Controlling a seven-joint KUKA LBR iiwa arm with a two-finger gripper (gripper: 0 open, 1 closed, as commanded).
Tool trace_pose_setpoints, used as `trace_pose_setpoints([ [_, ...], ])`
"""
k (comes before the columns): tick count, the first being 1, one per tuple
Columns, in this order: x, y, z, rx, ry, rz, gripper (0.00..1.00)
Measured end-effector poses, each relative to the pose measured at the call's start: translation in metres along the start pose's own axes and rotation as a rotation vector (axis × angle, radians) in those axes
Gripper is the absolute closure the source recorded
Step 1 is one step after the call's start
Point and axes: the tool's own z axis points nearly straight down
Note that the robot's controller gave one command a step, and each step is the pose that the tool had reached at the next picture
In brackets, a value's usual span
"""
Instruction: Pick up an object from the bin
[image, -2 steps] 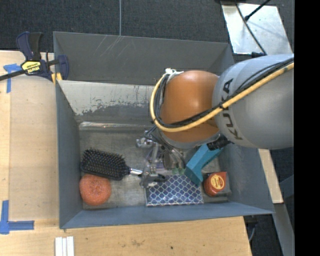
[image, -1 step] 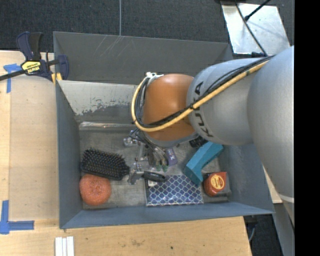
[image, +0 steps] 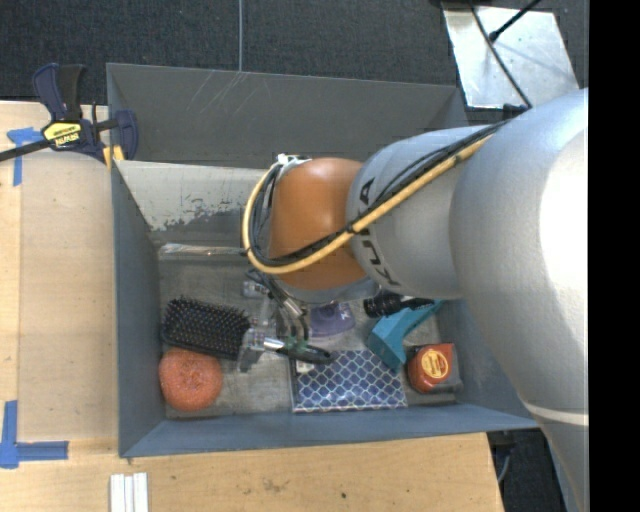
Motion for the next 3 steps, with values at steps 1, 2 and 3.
trace_pose_setpoints([
  [1,-0.051,0.001,0.031,-0.001,0.007,0.039,1.0],
  [2,-0.051,0.001,0.031,-0.001,0.007,0.039,1.0],
  [3,-0.045,-0.032,0.031,-0.011,-0.015,-0.017,1.0],
])
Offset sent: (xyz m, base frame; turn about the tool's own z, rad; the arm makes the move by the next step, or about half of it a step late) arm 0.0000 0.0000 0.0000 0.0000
